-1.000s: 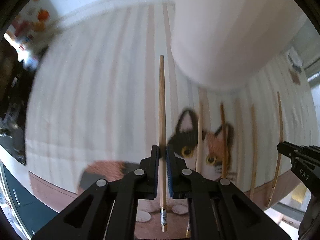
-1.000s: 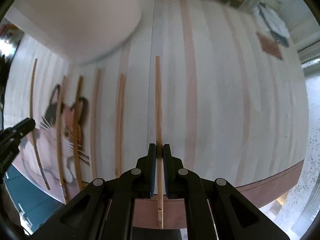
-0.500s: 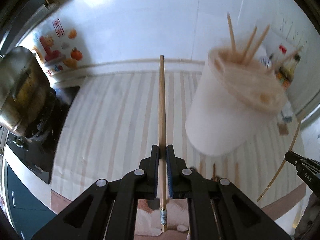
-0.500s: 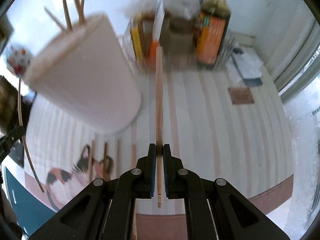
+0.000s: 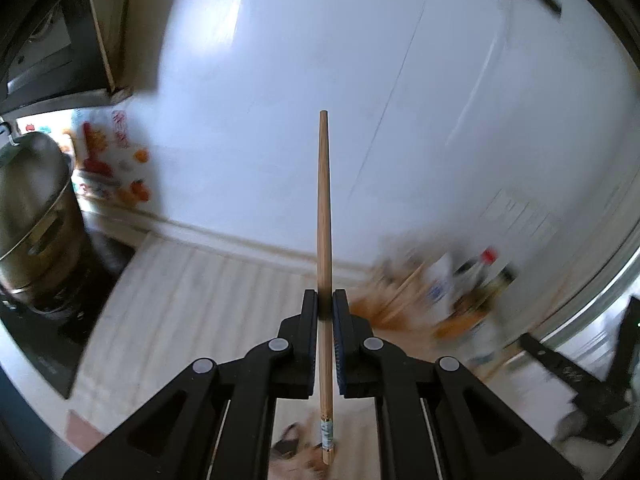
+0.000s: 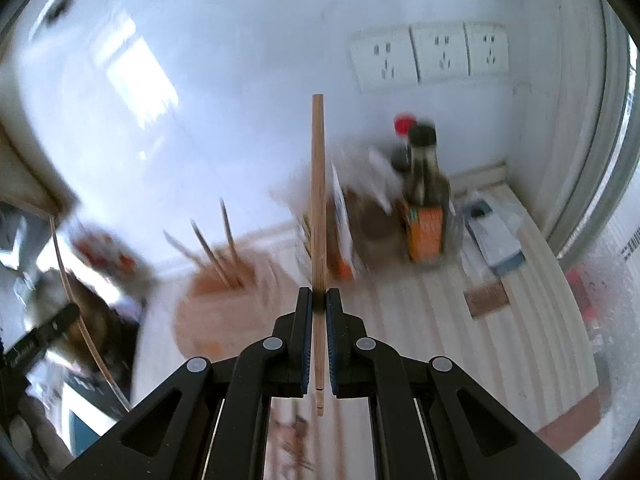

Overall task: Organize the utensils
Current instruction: 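Lift both held chopsticks and carry them over the cream utensil holder, then open both tools to drop the chopsticks into the holder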

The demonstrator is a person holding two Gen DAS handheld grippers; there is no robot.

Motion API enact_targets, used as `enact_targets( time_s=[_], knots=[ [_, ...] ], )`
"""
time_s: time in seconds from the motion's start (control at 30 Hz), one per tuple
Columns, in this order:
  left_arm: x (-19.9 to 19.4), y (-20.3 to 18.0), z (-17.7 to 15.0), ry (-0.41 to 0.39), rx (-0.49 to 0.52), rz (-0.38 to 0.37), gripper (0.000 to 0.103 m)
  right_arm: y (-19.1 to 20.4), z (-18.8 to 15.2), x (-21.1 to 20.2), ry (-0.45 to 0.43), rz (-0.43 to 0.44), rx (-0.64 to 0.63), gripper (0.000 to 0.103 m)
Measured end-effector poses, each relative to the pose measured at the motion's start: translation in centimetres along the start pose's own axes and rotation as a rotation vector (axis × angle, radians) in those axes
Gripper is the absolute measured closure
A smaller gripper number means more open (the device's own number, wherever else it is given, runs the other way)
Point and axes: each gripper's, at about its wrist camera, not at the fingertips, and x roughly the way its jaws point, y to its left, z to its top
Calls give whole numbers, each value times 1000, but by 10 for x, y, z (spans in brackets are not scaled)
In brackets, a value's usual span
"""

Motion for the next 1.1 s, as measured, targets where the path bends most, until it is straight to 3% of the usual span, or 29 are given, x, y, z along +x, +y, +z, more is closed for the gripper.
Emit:
enact_targets(
  time_s=[0.23,0.47,0.73,1.1],
  knots=[
    [3,-29,44,-106,14,-64,98,15,64,-14,-128,43,57,96],
    [73,-34,52,-126,8,-132,98,31,94,16,-161,72,99,96],
    [127,-24,28,-107,25,-87,98,36,82,64,-106,87,114,96],
    [131,-26,16,-121,60,-51,98,41,65,88,-56,91,61,96]
  ],
)
